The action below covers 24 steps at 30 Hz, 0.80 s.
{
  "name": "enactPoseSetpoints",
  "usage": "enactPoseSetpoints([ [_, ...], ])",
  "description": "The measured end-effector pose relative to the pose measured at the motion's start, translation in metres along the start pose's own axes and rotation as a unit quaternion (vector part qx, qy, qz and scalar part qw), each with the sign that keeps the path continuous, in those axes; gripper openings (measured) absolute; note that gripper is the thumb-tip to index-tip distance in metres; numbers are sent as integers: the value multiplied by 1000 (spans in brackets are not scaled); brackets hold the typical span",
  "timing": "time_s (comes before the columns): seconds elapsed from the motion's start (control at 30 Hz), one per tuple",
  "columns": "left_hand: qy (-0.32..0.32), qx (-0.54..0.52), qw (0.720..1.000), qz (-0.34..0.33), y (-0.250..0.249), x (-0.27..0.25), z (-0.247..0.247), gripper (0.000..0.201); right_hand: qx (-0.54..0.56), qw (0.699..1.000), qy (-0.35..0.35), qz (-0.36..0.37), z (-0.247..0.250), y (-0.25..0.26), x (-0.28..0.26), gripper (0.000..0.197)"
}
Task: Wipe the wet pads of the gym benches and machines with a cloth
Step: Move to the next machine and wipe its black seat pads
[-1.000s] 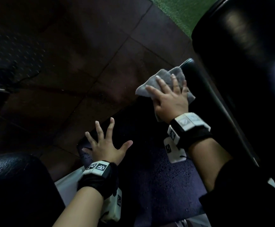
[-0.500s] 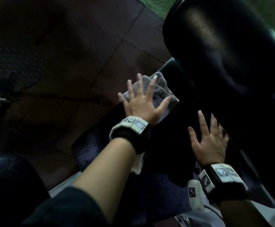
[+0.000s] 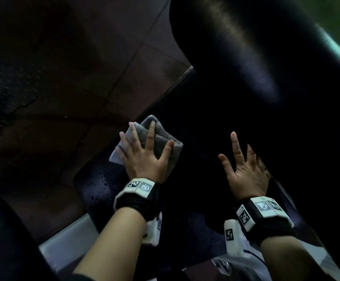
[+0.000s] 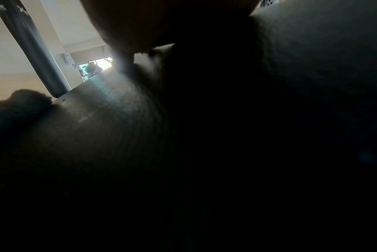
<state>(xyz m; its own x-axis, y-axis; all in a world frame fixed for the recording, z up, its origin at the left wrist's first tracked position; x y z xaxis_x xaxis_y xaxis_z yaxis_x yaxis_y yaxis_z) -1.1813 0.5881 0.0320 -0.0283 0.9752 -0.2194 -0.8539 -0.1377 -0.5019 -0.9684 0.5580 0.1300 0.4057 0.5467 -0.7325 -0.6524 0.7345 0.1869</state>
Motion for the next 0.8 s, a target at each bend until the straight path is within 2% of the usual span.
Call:
enactPoseSetpoints([
  [0.13,-12,-6,999,32,-15,33,6,73,7,1000,3,0,0,-2,2,55],
  [0.23,-15,-11,1000,18,-34,49,10,72,15,1000,-2,7,2,0,0,52],
  [0.33,-23,-1,997,-70,-56,34,1,76,8,1000,-17,13,3,0,-1,53],
  [0.43,-16,19,982,-185,-69,-18,-24,74,0,999,-29,21,6,1,-4,52],
  [0.5,-12,50,975,-214,-57,-46,-35,69,1,999,-27,20,6,1,-6,53],
  [0.63,-7,60,978,-199,-13,-41,-27,69,-15,999,-23,22,6,1,-10,53],
  [0.8,-36,7,996,-78,14,18,9,68,-15,999,-11,31,5,-1,-10,52],
])
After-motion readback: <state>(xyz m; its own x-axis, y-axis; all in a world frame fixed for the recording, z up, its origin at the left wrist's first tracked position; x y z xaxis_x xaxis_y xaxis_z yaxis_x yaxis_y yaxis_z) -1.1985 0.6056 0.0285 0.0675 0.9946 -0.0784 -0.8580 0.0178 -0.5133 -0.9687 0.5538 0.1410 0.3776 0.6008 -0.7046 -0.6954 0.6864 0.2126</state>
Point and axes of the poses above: each hand's wrist, its own x-axis towards the middle knuckle, its own z-axis out of the back of the hand, y = z × x, the point moved 6 cm from there along x, towards the middle knuckle, and after that the axes turned 12 degrees about -z, right-handed, at the moved point
